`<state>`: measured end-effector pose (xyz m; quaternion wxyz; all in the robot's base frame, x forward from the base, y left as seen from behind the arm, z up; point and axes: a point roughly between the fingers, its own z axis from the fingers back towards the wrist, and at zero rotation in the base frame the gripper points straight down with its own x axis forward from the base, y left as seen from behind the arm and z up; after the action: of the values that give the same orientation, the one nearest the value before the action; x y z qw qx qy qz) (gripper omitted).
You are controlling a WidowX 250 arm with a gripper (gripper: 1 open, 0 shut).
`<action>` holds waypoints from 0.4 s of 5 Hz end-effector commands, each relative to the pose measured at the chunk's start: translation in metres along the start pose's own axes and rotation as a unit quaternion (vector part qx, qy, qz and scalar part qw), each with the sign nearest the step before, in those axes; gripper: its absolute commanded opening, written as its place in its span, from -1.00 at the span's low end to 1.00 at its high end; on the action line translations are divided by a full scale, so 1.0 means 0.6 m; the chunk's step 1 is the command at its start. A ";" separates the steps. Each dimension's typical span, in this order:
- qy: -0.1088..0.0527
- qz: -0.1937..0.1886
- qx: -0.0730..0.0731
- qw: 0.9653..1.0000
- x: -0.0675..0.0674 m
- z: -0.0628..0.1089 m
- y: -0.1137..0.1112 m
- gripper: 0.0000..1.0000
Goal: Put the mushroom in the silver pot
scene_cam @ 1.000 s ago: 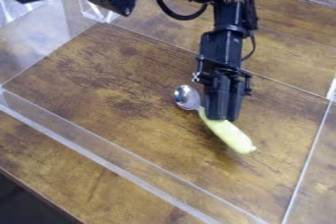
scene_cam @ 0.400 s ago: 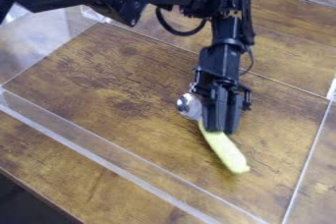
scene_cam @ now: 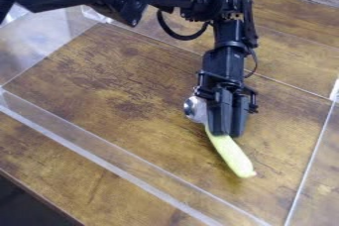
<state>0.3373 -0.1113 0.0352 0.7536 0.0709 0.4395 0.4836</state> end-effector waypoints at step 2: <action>0.002 -0.023 -0.013 1.000 -0.030 0.026 0.022 -1.00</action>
<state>0.3321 -0.1137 0.0358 0.7482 0.0697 0.4577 0.4753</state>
